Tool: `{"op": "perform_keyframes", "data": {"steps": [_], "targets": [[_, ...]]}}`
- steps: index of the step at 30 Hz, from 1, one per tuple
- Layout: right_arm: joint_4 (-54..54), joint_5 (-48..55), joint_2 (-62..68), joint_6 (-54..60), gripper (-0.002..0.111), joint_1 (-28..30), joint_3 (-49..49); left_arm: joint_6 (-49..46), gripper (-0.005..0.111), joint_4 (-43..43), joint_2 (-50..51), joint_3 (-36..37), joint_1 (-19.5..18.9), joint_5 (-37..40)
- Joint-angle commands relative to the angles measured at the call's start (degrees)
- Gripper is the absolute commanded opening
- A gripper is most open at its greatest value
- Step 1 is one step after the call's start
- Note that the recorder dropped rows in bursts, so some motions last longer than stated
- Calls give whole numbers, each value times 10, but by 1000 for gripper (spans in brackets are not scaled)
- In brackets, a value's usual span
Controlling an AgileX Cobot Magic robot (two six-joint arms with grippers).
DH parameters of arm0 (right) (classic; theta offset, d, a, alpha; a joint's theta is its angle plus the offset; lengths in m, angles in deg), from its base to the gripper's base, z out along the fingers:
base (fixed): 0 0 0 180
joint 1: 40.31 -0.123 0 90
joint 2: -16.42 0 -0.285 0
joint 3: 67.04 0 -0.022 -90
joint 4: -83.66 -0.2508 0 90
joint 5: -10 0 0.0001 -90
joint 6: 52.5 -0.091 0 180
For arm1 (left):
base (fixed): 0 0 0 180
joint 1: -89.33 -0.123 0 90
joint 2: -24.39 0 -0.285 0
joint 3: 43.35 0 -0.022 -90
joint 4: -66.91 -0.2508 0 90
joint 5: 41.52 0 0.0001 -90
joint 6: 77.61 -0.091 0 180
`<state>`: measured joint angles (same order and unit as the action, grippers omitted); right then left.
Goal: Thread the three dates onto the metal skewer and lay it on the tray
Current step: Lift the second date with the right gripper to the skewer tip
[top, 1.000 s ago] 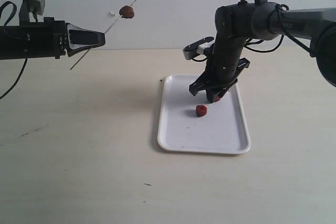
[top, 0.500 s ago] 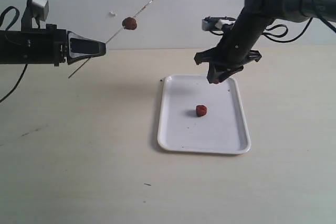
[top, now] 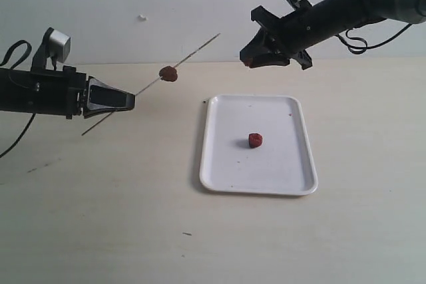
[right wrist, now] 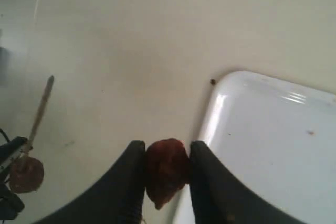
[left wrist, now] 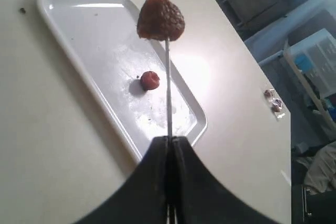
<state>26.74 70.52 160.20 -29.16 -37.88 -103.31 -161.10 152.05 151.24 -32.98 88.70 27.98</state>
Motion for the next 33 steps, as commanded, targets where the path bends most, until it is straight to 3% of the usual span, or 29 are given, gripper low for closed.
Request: {"op": "perform_keyframes", "data": {"steps": [1, 11, 27, 33], "targets": [[-33, -11, -7, 10, 29, 2, -7, 0, 0, 16, -6, 18, -1, 5], [-148, -37, 1, 11, 29, 2, -7, 0, 0, 27, -6, 36, -1, 5], [-296, -55, 35, 126, 29, 2, -7, 23, 0, 45, -7, 43, 16, 5], [-296, -58, 36, 127, 18, 2, -7, 42, 0, 60, -18, 43, 18, 5]]}}
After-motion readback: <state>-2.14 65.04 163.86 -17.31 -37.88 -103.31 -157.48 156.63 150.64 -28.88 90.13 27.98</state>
